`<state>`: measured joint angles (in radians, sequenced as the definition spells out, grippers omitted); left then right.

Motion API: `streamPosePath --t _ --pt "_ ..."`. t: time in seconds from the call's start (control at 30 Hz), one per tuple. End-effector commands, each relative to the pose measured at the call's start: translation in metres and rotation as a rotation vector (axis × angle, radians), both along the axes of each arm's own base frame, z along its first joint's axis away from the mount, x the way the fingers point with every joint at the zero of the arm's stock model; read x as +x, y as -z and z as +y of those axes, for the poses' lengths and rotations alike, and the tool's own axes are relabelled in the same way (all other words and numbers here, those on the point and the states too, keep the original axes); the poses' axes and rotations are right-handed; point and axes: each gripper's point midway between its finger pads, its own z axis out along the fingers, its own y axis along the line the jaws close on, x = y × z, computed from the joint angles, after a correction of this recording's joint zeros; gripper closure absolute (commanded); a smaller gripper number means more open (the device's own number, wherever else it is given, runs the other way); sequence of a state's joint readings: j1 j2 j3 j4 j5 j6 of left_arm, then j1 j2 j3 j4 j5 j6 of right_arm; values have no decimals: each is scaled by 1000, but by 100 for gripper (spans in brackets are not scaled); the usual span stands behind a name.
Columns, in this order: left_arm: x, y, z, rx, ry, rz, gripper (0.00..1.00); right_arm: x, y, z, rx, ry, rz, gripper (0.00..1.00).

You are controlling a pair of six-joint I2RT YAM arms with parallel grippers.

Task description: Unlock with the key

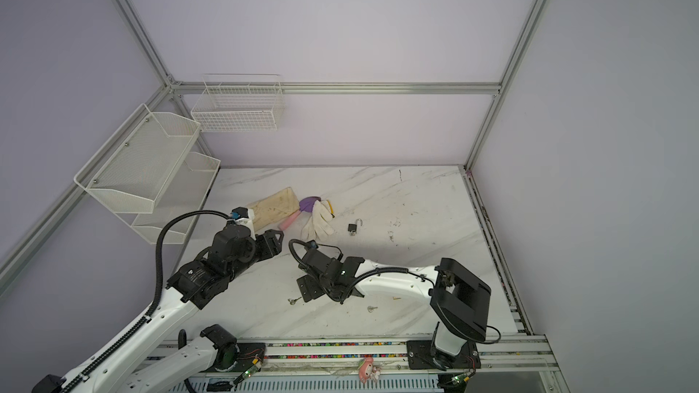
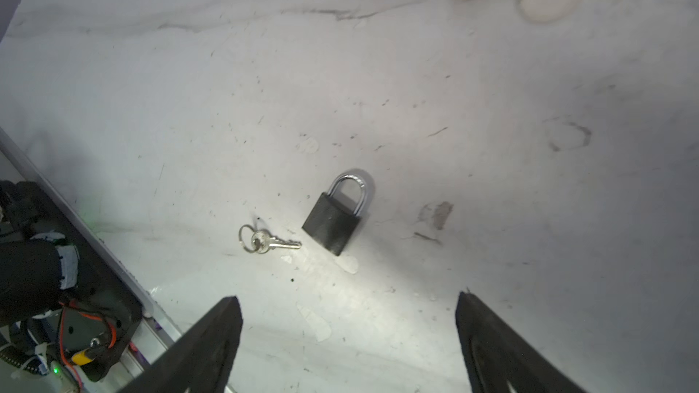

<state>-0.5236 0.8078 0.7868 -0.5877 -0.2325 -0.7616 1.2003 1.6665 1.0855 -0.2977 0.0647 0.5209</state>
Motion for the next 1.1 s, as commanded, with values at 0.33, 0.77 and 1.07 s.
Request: streamPosePath --t 0.33,0.77,1.07 --pt "-45 17 60 15 -219 21 30 -11 35 47 -119 71 -60 9" --pt "-45 22 64 20 -245 22 30 -7 67 33 -268 111 -112 6" --pt "-35 19 49 -37 -216 24 30 -22 67 -9 -332 97 -74 4"
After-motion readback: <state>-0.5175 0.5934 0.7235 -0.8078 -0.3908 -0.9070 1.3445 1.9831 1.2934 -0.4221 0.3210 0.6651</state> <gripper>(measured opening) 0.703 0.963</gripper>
